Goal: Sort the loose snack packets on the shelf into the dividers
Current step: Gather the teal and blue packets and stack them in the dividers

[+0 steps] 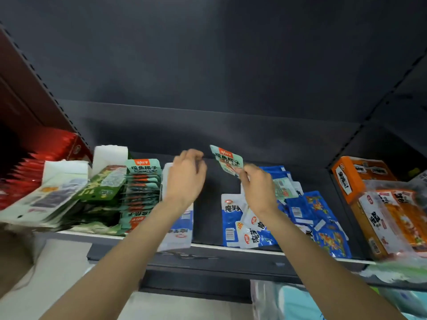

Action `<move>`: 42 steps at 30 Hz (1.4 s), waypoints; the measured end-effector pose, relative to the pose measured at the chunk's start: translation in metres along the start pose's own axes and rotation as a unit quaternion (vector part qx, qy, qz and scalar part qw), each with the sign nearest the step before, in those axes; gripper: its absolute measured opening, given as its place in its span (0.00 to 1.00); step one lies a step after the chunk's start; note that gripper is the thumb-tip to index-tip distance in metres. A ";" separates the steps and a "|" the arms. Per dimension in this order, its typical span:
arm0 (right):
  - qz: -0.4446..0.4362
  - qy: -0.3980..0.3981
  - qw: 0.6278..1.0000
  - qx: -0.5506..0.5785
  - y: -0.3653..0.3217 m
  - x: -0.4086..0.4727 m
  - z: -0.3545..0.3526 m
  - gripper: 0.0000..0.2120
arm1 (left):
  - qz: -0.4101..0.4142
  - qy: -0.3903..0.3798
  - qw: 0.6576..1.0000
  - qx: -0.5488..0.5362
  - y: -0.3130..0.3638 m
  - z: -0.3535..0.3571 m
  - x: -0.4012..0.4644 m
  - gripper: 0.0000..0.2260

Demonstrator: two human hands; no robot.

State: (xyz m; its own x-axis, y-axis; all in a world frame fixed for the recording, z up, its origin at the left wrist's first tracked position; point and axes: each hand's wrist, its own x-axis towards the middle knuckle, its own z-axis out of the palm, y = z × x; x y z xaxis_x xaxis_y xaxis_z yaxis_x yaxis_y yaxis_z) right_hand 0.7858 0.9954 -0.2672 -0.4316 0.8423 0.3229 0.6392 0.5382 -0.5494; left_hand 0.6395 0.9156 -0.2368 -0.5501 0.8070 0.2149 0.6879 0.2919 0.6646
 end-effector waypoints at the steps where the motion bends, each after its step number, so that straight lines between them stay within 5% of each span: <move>1: -0.024 0.013 0.999 0.038 -0.017 0.003 0.004 0.09 | 0.014 0.013 0.997 0.078 -0.014 -0.017 0.003 0.15; 5: -0.081 0.030 0.990 0.114 -0.080 0.013 0.026 0.08 | 0.003 -0.056 0.969 0.242 -0.068 -0.070 0.010 0.30; 9: -0.061 0.001 0.985 0.162 -0.124 0.020 0.052 0.07 | 0.008 -0.161 0.933 0.321 -0.105 -0.099 0.011 0.27; 15: 0.003 -0.095 0.955 0.283 -0.152 0.026 0.077 0.07 | 0.102 -0.205 0.946 0.231 -0.132 -0.120 -0.008 0.17; 20: 0.002 -0.195 0.969 0.149 -0.151 0.028 0.102 0.08 | 0.150 -0.172 0.947 0.226 -0.150 -0.125 -0.006 0.18; 26: -0.056 -0.136 0.982 0.123 -0.152 0.024 0.108 0.05 | 0.161 -0.135 0.958 0.194 -0.157 -0.128 -0.006 0.17; 30: -0.051 -0.180 0.979 0.081 -0.149 0.026 0.112 0.07 | 0.158 -0.107 0.961 0.202 -0.153 -0.123 -0.007 0.16; 36: -0.027 -0.123 0.979 0.163 -0.135 0.019 0.081 0.11 | 0.169 -0.074 0.971 0.155 -0.120 -0.099 -0.010 0.13; 42: 0.078 -0.039 0.992 0.095 -0.037 0.000 0.033 0.13 | 0.193 -0.217 0.955 0.063 -0.034 -0.018 -0.028 0.15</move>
State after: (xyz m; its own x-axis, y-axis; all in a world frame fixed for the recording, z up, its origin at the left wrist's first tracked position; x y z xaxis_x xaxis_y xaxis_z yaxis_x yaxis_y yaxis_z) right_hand 0.7408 0.9746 -0.2719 -0.3899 0.9057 0.1663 0.5743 0.3804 -0.7249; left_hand 0.6226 0.8739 -0.2527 -0.0138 0.9958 0.0907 0.8667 -0.0333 0.4978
